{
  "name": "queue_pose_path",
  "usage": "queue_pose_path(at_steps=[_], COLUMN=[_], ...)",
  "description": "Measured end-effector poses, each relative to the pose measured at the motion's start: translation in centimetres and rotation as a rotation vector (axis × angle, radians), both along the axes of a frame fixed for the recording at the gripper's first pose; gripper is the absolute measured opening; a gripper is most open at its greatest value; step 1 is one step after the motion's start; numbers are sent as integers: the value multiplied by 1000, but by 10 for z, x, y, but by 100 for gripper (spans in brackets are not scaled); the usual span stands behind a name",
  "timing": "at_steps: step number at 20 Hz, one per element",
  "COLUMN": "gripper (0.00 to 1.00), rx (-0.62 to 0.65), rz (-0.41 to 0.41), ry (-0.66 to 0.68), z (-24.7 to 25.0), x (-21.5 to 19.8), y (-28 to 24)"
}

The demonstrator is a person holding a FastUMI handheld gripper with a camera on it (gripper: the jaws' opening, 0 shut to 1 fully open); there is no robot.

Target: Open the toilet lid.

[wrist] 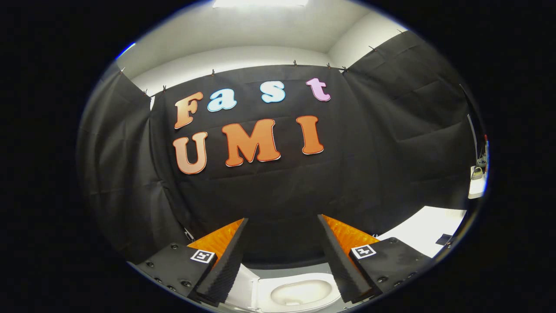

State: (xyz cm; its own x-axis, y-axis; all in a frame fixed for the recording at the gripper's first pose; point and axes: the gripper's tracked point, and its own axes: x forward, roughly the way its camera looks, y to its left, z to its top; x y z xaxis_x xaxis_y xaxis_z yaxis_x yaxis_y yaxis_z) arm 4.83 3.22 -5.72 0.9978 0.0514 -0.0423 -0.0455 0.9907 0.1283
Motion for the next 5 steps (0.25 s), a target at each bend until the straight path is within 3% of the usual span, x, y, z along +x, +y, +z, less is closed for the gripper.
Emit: queue_pose_path(at_steps=[5], gripper=[98], rx=[-9], rz=[1], ry=[-6], z=[4], x=[-3], y=[-2])
